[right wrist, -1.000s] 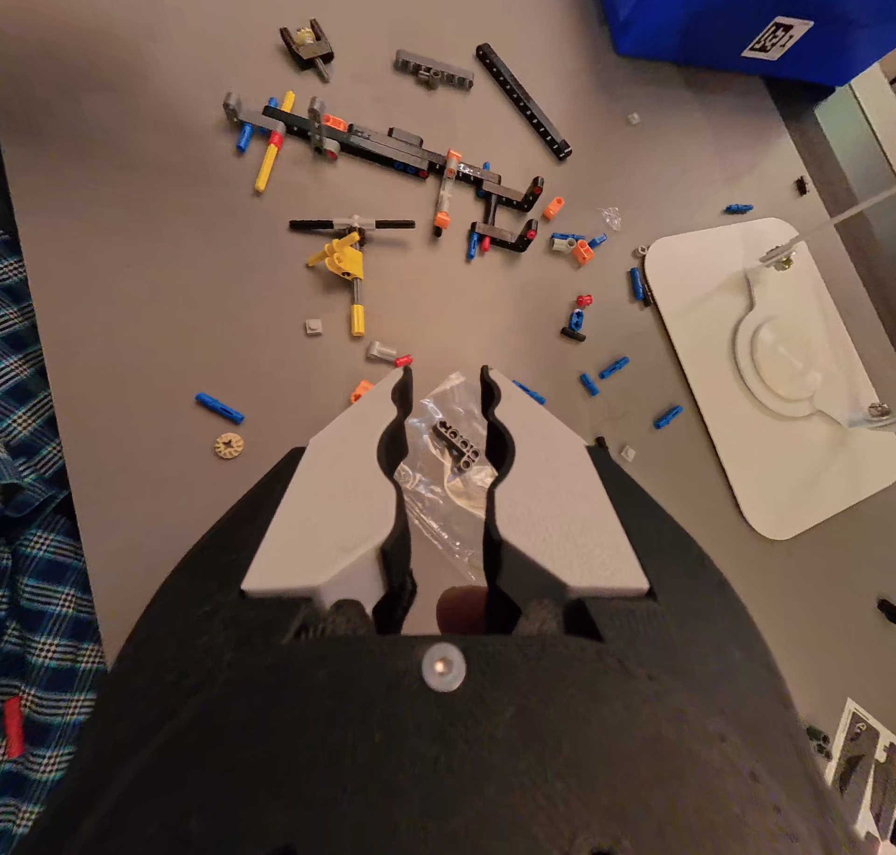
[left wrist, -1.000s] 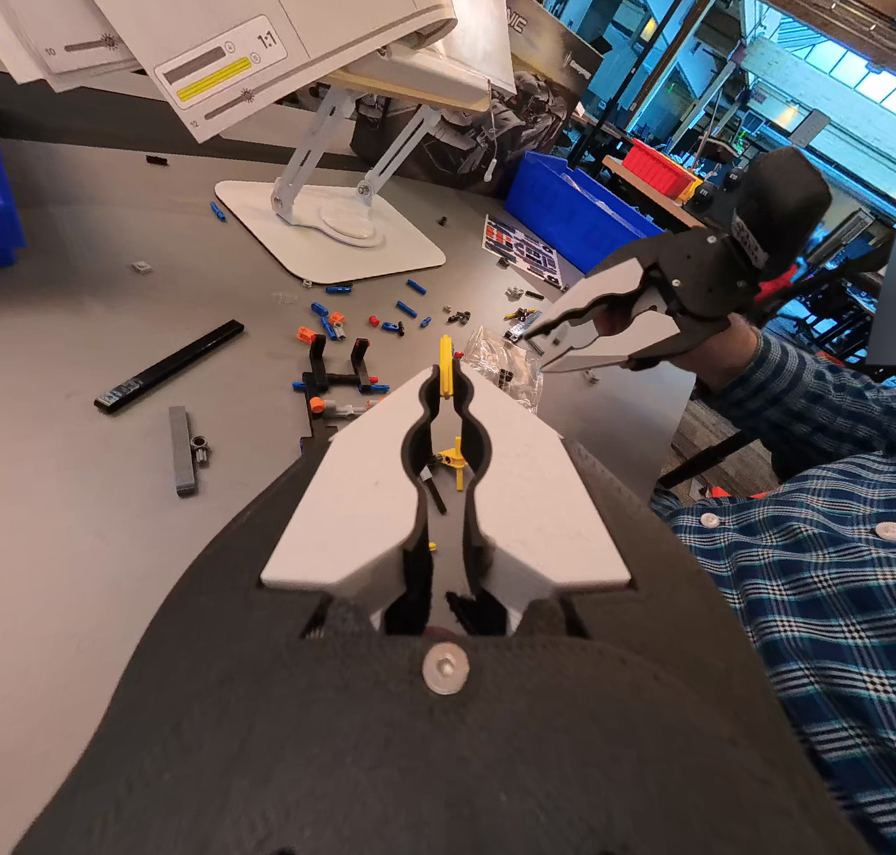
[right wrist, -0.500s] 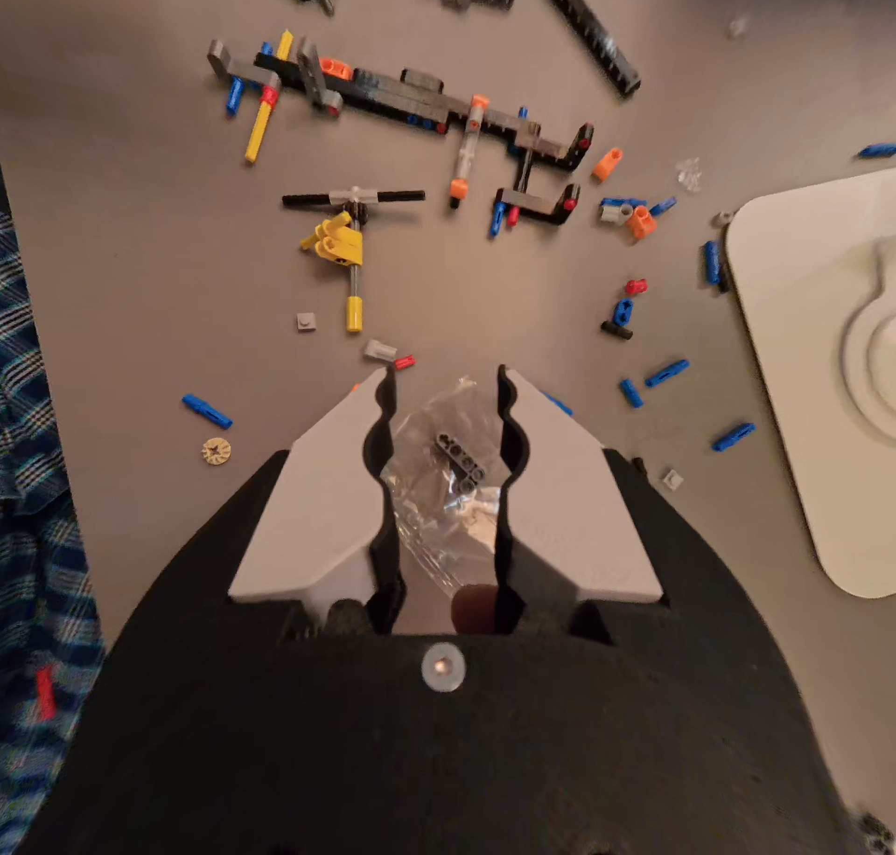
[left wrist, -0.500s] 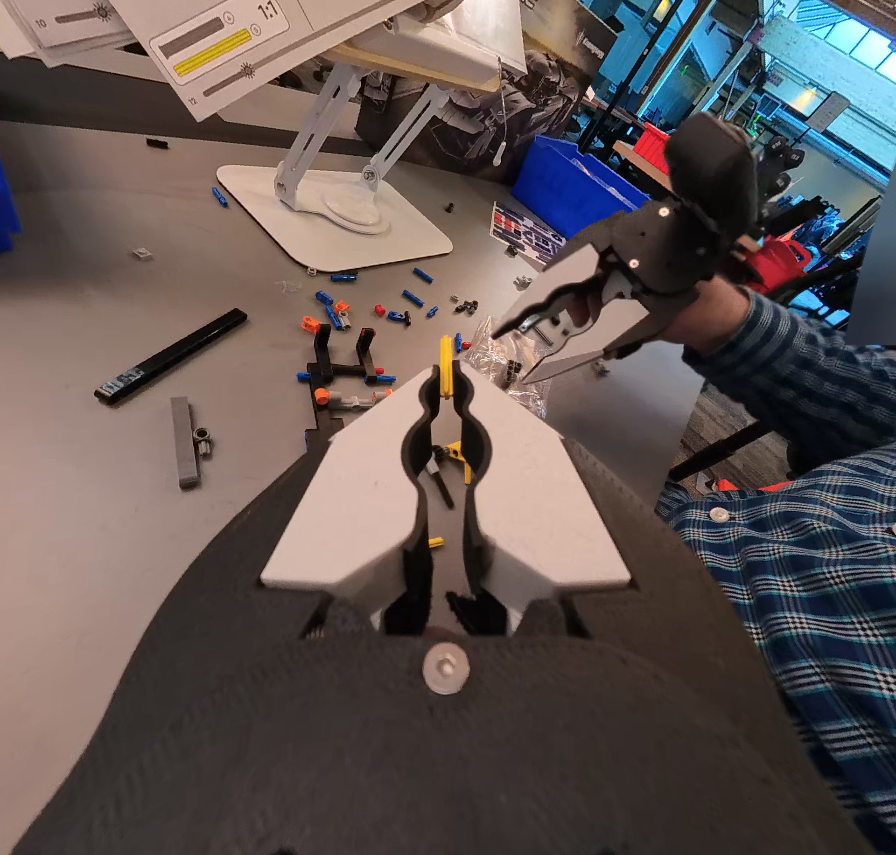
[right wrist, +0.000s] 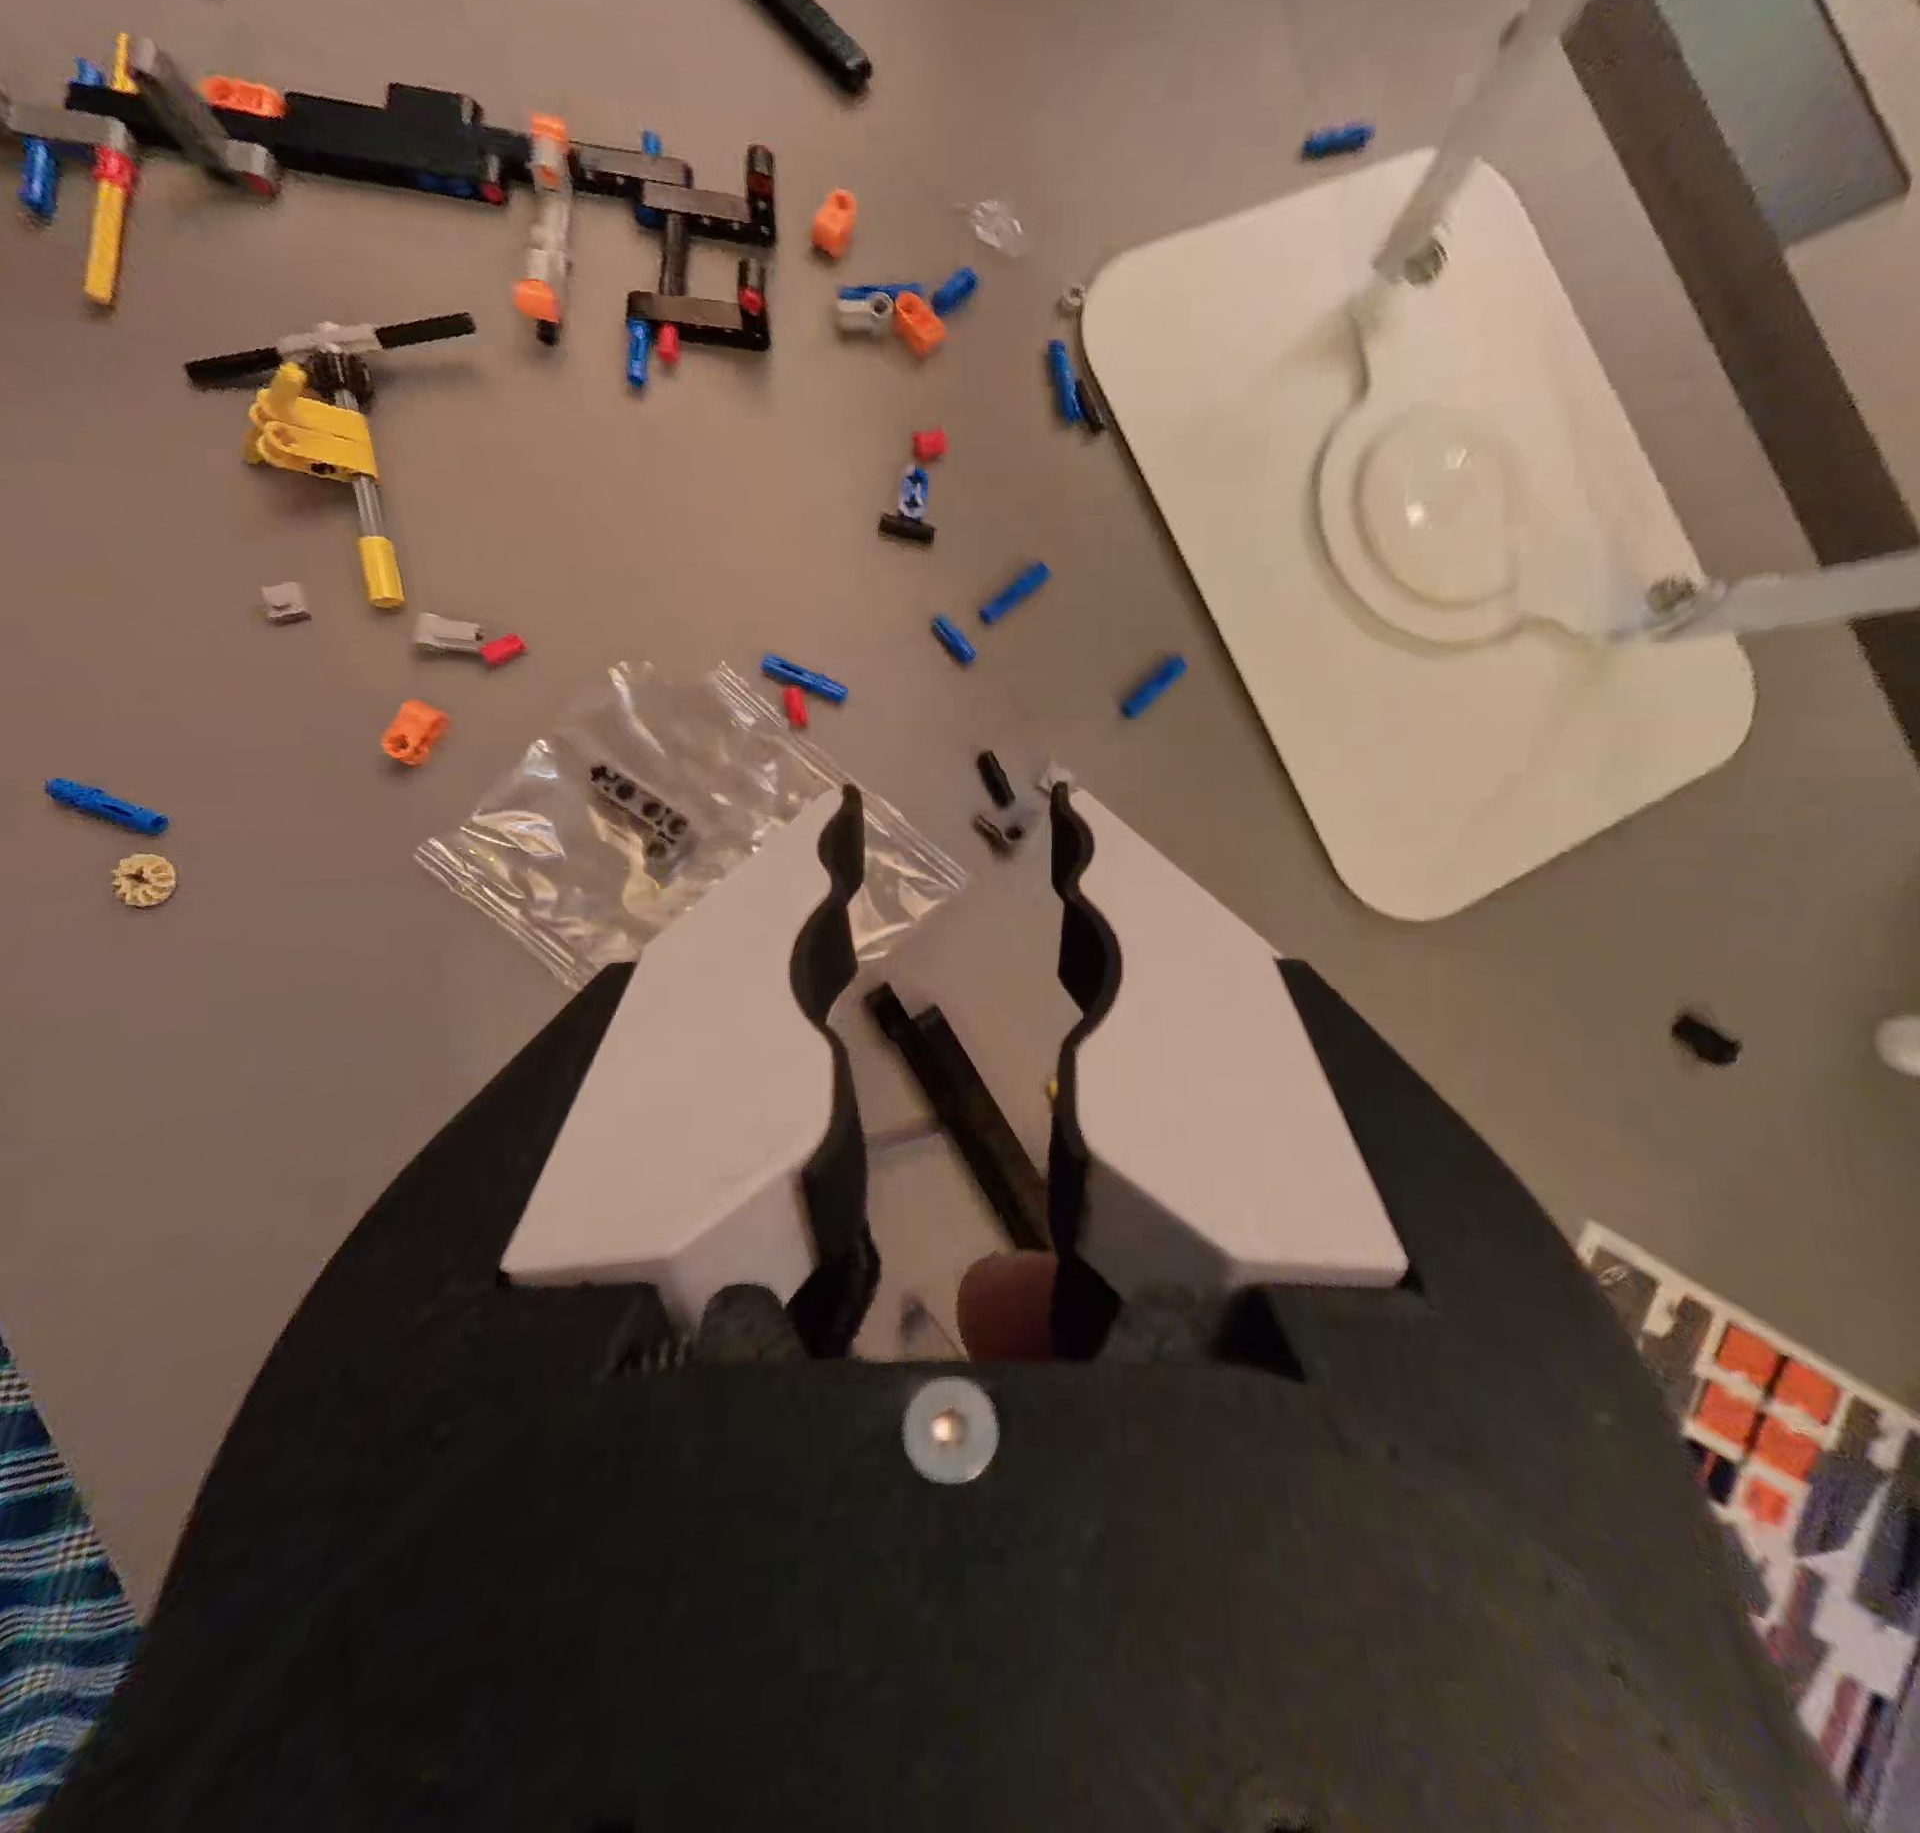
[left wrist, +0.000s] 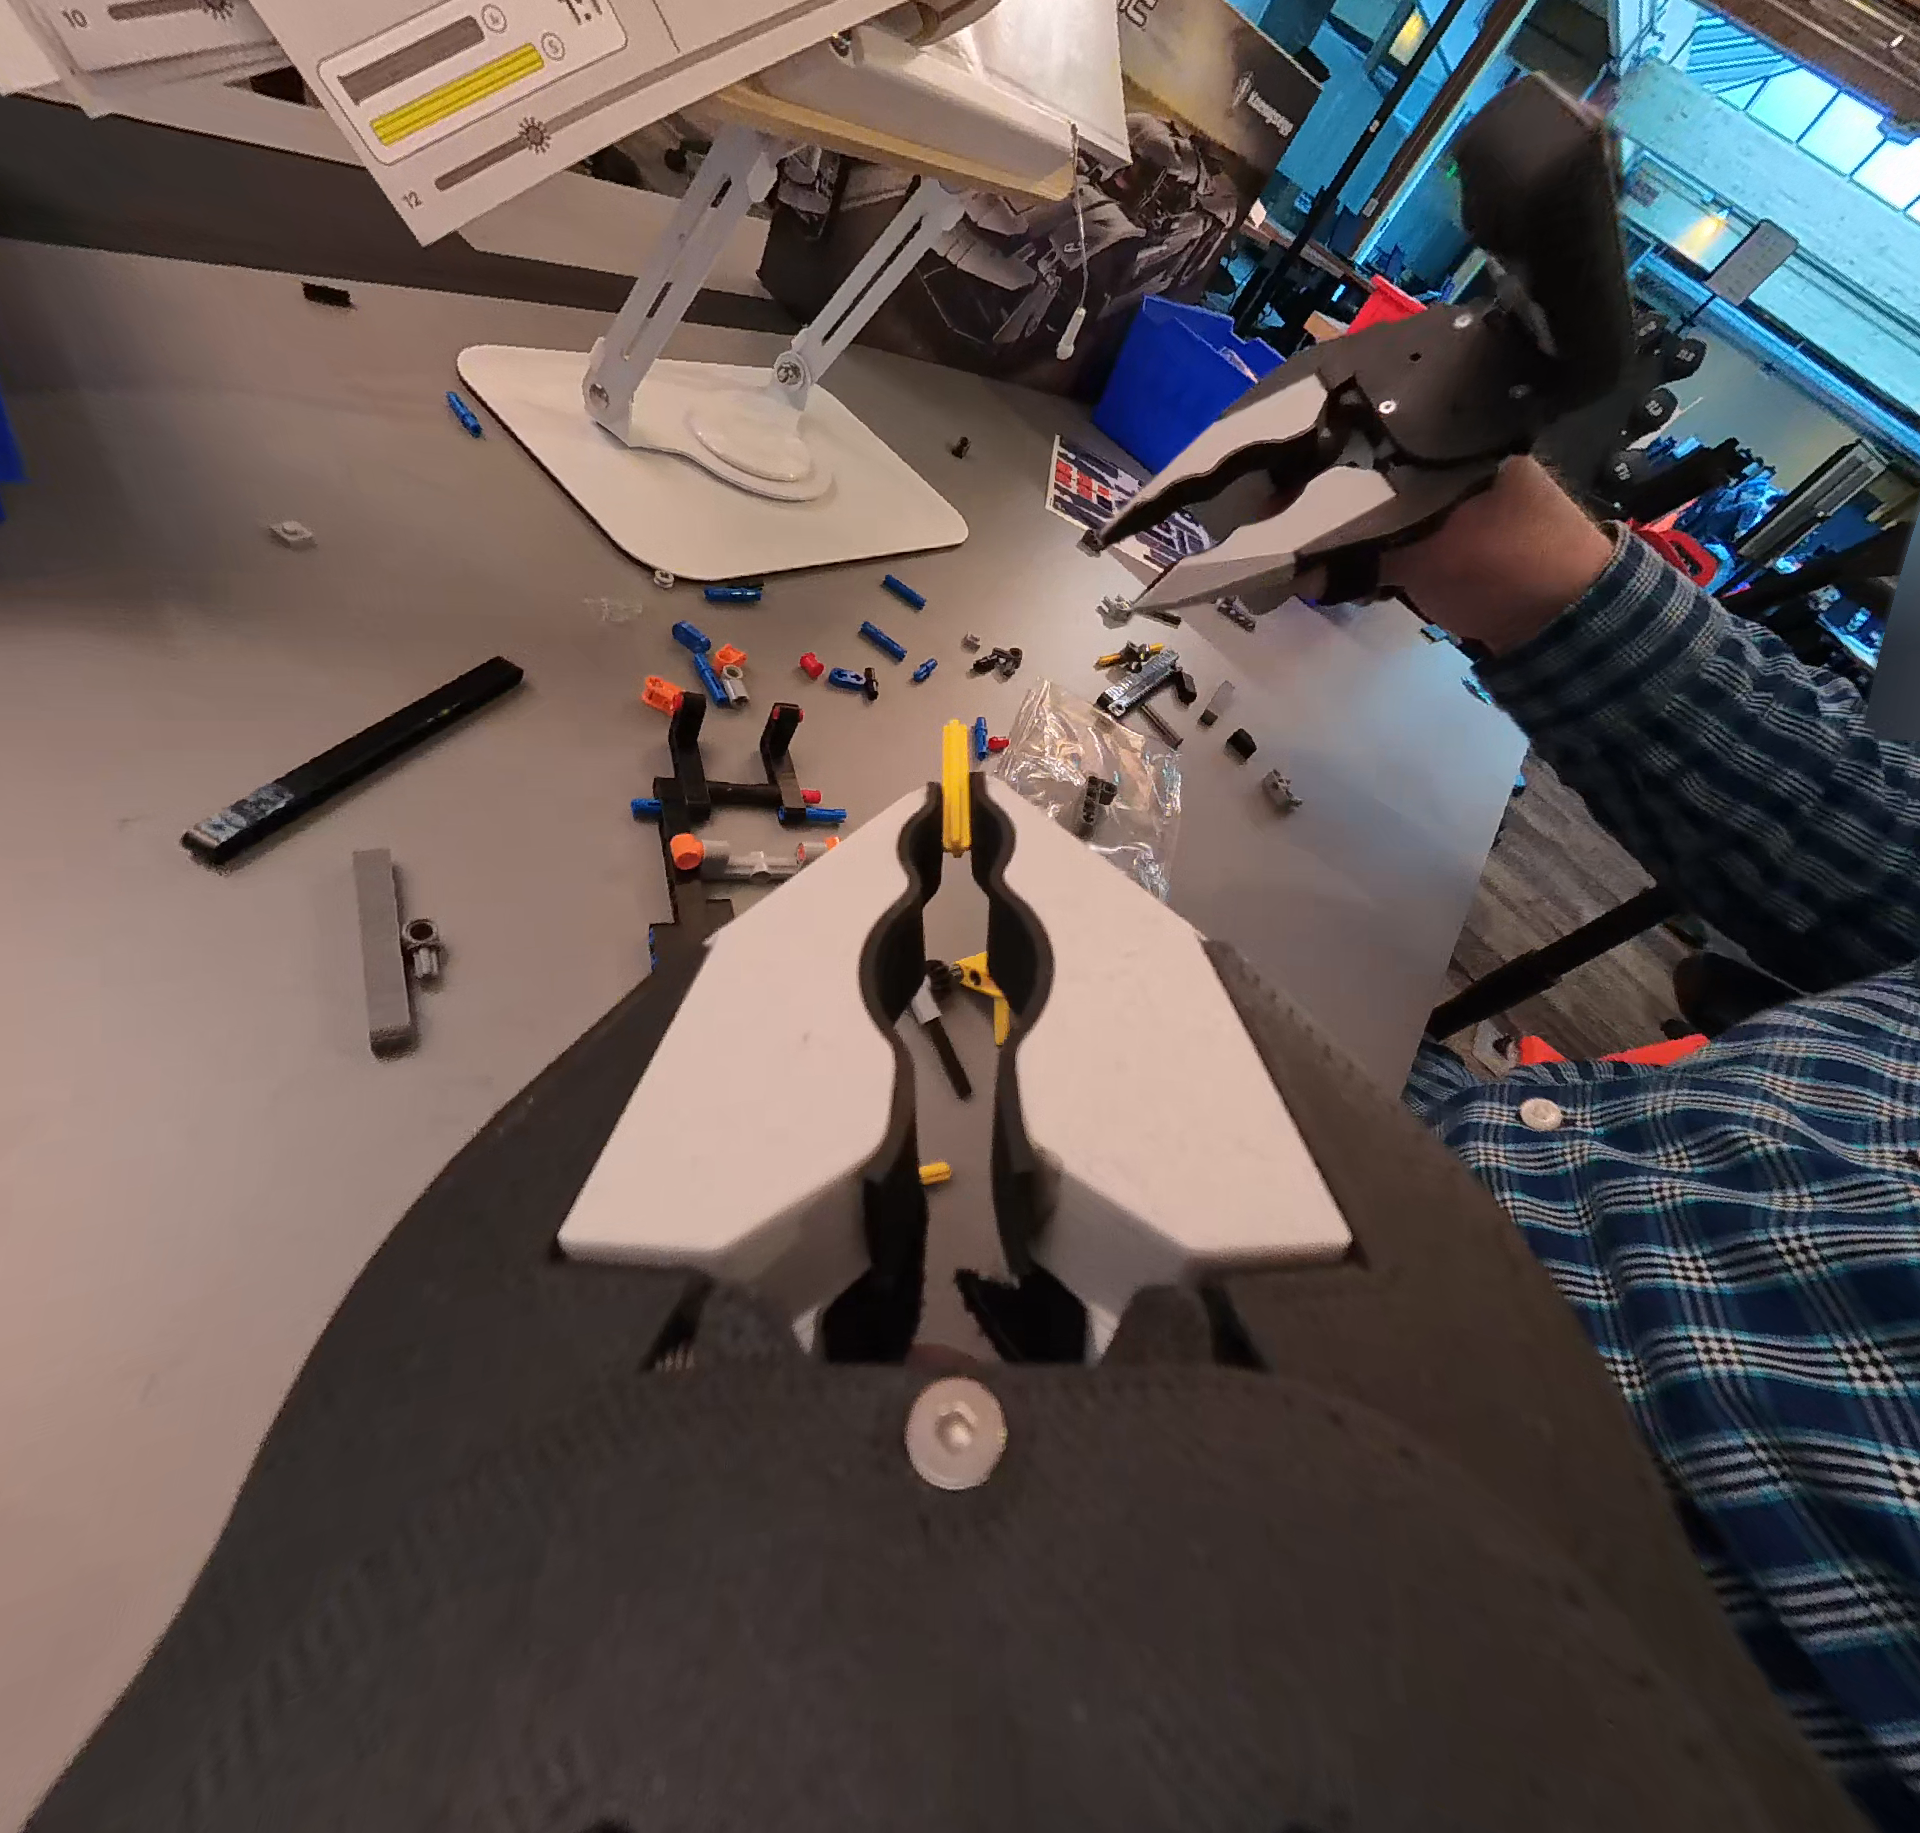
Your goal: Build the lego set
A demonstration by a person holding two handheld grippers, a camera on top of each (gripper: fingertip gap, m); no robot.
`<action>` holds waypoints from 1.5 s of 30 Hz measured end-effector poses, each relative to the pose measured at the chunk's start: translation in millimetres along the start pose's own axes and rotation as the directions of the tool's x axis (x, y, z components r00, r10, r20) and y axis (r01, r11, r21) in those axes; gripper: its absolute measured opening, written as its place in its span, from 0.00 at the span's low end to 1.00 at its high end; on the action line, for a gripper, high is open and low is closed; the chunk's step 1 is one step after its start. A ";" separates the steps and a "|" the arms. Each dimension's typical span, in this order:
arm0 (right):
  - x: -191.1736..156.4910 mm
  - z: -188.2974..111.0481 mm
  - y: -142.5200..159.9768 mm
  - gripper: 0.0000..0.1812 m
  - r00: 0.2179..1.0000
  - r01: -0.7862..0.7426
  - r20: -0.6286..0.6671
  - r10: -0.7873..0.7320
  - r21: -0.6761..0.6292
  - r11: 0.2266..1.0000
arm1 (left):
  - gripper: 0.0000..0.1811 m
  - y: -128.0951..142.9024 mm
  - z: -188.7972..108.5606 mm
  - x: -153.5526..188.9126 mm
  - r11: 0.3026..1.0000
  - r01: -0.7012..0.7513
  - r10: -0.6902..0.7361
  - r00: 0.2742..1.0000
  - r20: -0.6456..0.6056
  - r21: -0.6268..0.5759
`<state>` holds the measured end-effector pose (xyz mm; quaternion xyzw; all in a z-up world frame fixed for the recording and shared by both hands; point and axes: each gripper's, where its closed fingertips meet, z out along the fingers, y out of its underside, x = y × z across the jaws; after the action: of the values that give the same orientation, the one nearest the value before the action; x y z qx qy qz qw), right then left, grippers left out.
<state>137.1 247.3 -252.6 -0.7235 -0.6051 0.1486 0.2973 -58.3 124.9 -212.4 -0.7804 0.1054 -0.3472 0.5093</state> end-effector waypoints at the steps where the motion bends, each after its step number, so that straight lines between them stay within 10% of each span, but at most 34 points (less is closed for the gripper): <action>1: 3.1 -0.1 4.4 0.19 1.000 -0.019 0.004 0.019 0.000 1.000 | 0.01 0.8 1.6 0.6 1.000 0.003 -0.003 1.000 -0.005 -0.002; 24: 30.4 -76.5 139.4 0.16 0.958 -0.270 -0.110 0.264 -0.047 0.962 | 0.01 13.2 26.1 6.3 0.999 -0.003 0.001 0.999 -0.032 -0.046; 45: 31.2 -66.4 141.4 0.17 0.954 -0.271 -0.137 0.267 -0.011 0.962 | 0.01 17.5 28.4 11.1 0.996 -0.058 0.056 0.998 -0.021 -0.072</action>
<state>293.5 247.9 -282.6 -0.8118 -0.4815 0.1297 0.3038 -28.4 131.6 -229.5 -0.7917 0.1448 -0.3358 0.4894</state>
